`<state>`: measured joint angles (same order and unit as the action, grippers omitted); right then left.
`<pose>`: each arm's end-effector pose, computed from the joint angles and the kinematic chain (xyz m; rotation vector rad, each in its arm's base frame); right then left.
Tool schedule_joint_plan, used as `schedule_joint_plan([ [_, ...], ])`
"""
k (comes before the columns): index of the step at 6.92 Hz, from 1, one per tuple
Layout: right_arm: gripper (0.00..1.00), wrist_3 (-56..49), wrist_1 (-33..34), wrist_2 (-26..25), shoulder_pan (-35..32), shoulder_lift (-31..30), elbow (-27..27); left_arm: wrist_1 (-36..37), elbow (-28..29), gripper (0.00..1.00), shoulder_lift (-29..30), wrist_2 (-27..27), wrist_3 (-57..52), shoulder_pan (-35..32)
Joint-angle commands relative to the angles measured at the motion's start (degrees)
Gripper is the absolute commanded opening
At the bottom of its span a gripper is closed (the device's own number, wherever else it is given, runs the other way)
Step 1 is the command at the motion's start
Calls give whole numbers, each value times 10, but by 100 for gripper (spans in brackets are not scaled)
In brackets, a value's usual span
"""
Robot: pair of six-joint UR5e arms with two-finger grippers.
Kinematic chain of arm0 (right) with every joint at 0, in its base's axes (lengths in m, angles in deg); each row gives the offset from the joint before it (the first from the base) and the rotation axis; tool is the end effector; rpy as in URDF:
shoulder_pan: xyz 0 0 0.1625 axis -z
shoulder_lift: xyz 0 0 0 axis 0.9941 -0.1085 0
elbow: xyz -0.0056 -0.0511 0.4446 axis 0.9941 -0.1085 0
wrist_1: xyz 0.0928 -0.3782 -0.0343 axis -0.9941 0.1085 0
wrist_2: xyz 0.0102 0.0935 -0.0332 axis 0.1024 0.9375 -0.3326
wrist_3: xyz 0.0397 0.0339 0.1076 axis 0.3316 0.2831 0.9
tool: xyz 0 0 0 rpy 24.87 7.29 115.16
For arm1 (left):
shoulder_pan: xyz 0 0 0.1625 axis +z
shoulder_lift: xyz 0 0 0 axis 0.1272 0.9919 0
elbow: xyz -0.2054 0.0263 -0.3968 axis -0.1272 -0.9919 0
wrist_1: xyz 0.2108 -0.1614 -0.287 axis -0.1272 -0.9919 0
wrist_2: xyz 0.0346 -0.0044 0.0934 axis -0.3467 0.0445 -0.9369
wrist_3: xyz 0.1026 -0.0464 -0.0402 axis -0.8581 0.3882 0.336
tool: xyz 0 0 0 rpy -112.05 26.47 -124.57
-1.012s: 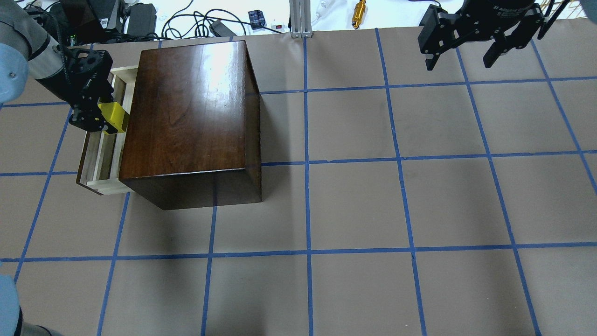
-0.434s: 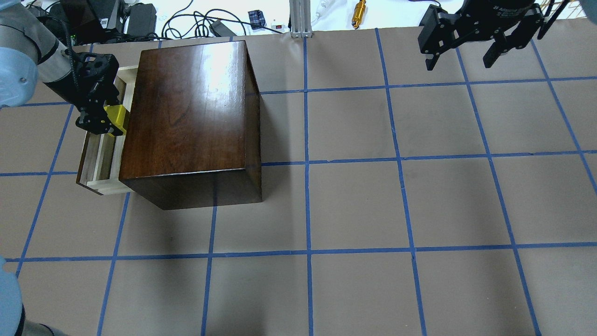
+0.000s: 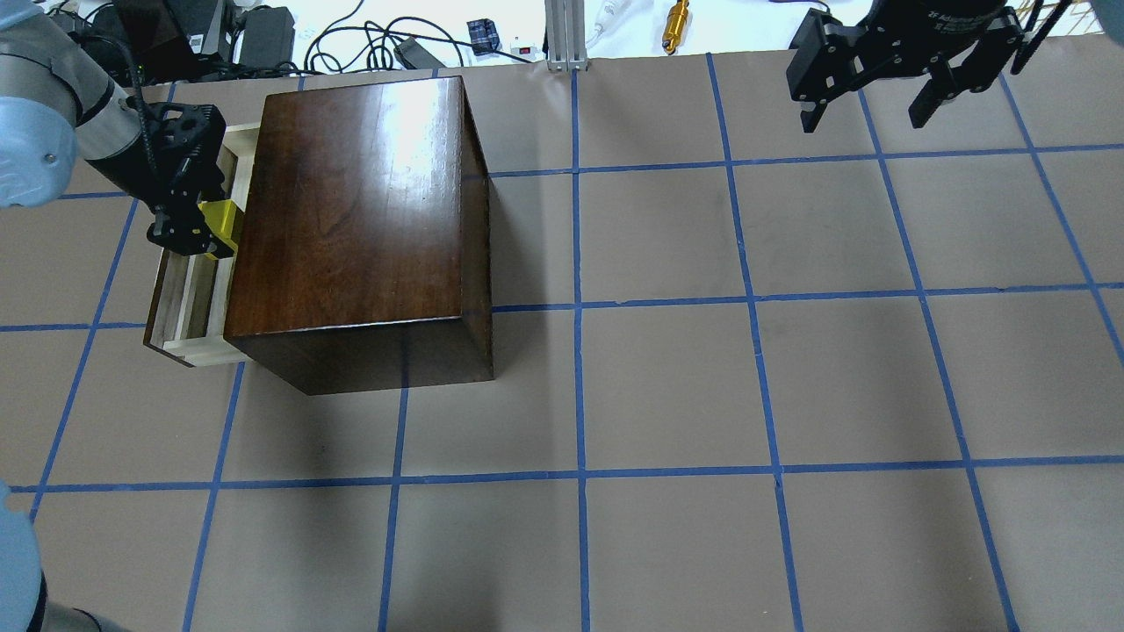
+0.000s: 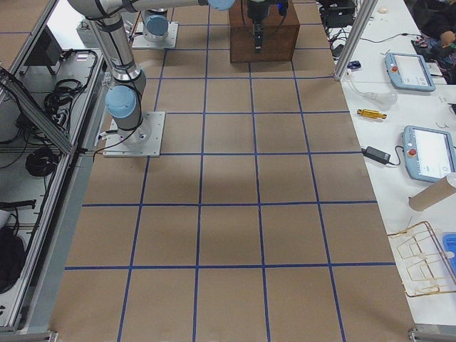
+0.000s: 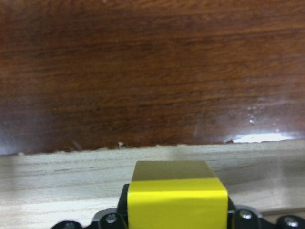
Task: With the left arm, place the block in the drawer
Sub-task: 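Lower the yellow block into the open drawer with the left gripper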
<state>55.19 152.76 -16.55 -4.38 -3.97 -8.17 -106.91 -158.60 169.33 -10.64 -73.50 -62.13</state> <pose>0.1191 -0.4981 0.5413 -0.0058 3.1271 -0.1190 0.0633 -0.5800 0.3417 -2.0730 -2.1918 0.0663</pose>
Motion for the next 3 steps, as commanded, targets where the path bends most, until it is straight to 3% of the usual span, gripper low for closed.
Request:
schedule_joint_plan([
  [1,100,0,0,0,0,0,0,0,-3,45,1,0,1,0],
  [3,100,0,0,0,1,-1,0,0,-6,84,1,0,0,0],
])
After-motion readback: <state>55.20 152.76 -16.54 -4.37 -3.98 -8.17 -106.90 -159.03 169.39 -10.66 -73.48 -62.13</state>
